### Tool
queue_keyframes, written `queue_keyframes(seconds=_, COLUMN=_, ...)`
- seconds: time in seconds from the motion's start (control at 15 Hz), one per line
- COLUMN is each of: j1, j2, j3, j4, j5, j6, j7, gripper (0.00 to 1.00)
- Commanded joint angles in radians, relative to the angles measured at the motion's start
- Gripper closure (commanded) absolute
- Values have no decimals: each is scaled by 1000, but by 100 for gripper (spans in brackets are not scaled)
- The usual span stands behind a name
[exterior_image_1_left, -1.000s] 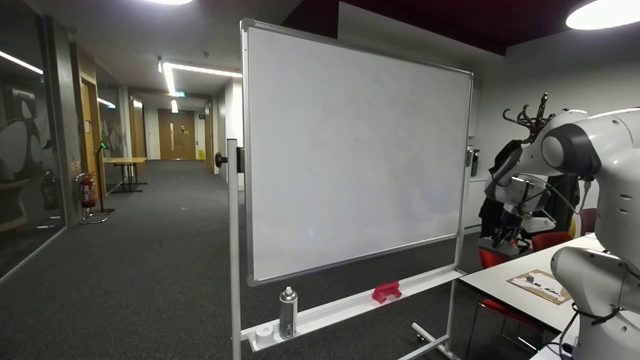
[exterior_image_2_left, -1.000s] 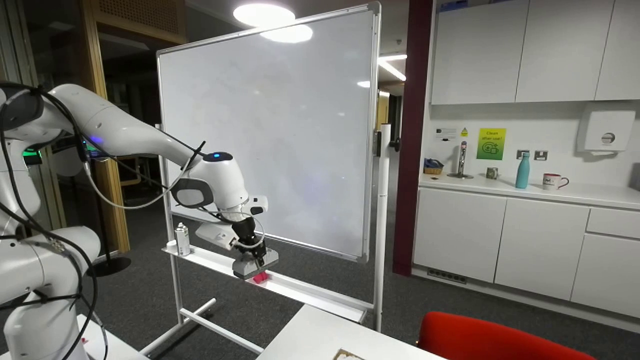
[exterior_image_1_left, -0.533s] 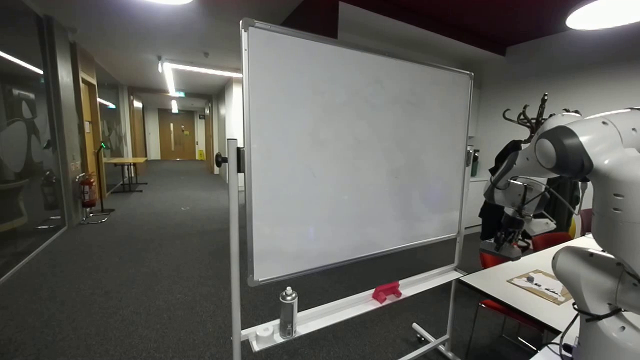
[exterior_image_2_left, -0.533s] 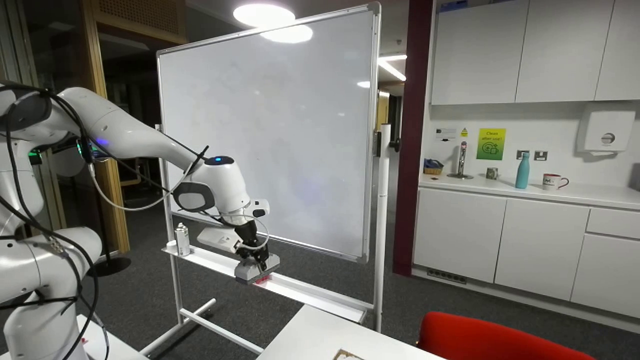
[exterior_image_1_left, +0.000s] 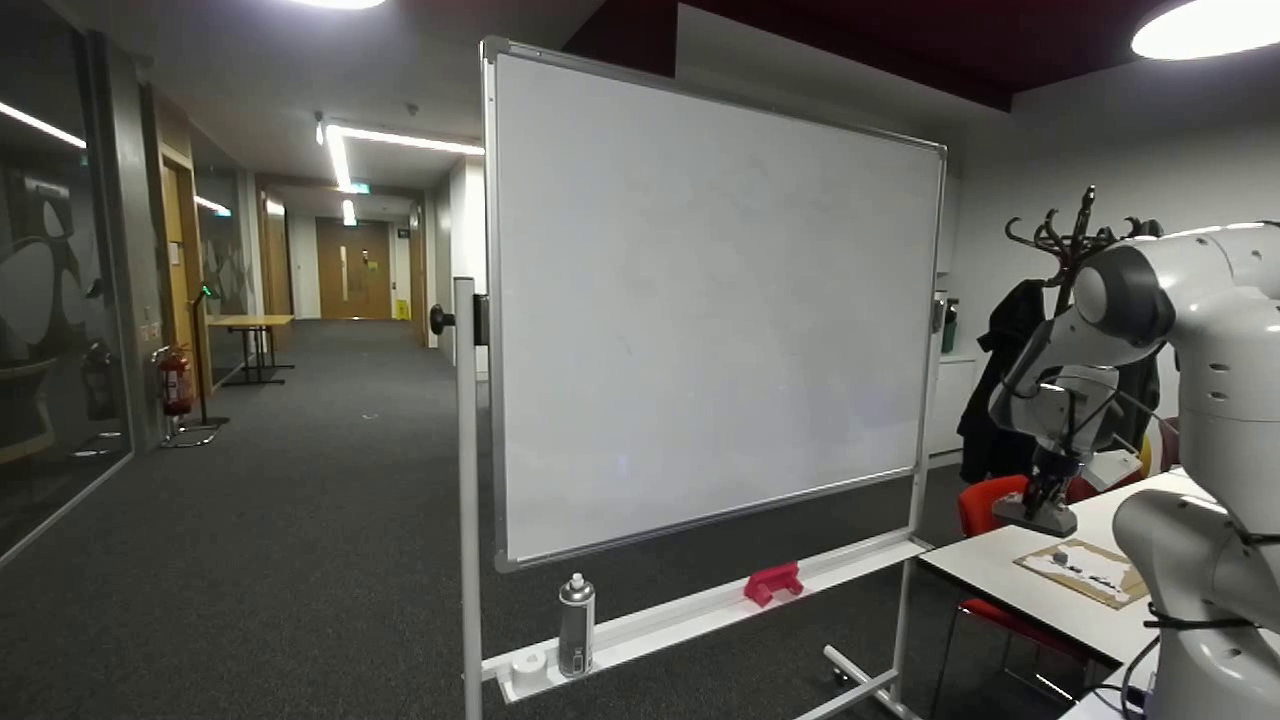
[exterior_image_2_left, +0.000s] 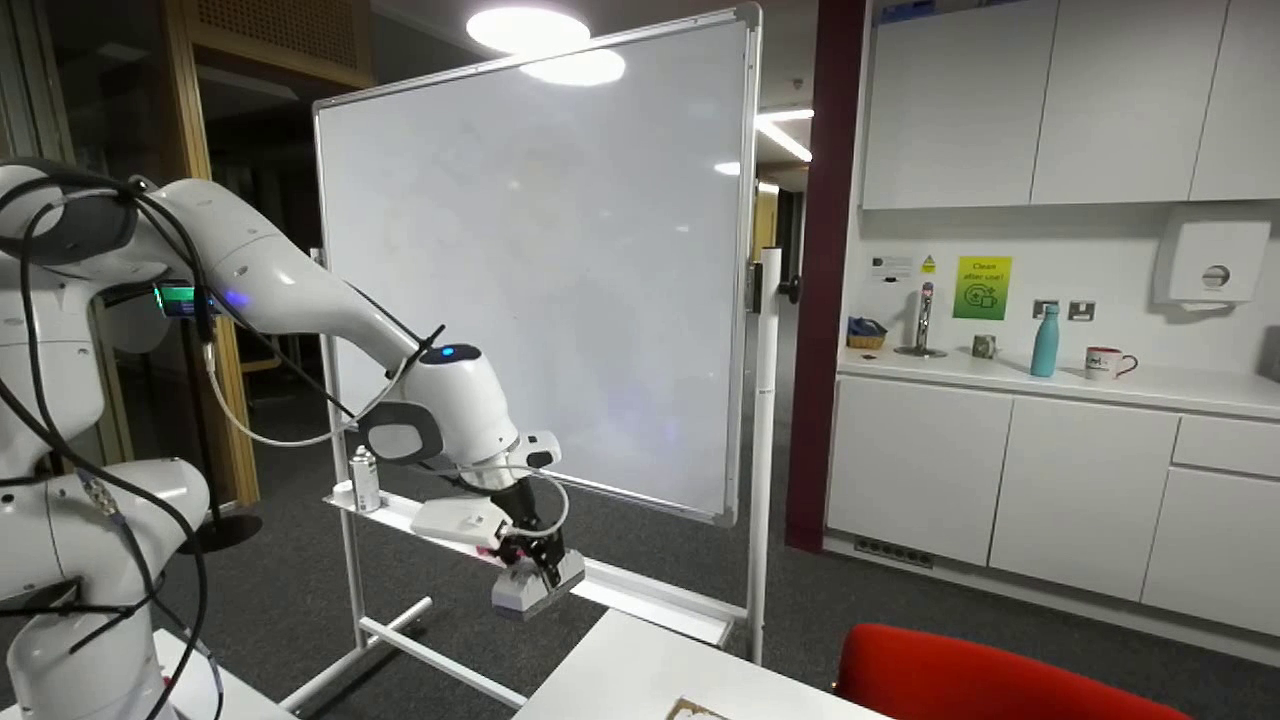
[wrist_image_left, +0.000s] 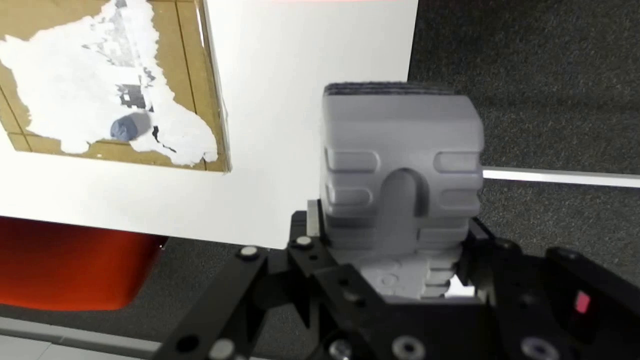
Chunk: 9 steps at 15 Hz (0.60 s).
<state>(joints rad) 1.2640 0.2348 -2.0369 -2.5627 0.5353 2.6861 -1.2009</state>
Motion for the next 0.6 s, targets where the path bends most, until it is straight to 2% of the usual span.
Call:
queue_keyframes(seconds=0.0, j1=-93, j2=-148, j3=64, j4=31, j5=-59, j6=51, j7=-5, gripper=65)
queue_keyframes(seconds=0.07, j1=-63, j2=-61, j3=50, j4=5, j5=-21, j6=19, j7=2, gripper=40)
queue_keyframes(seconds=0.27, j1=-78, j2=-125, j3=53, j4=15, j5=-42, j6=22, j7=2, gripper=40)
queue_keyframes(seconds=0.47, j1=-78, j2=-135, j3=53, j4=22, j5=-43, j6=22, j7=2, gripper=40)
queue_keyframes(seconds=0.53, j1=-78, j2=-135, j3=53, j4=22, j5=-43, j6=22, j7=2, gripper=65)
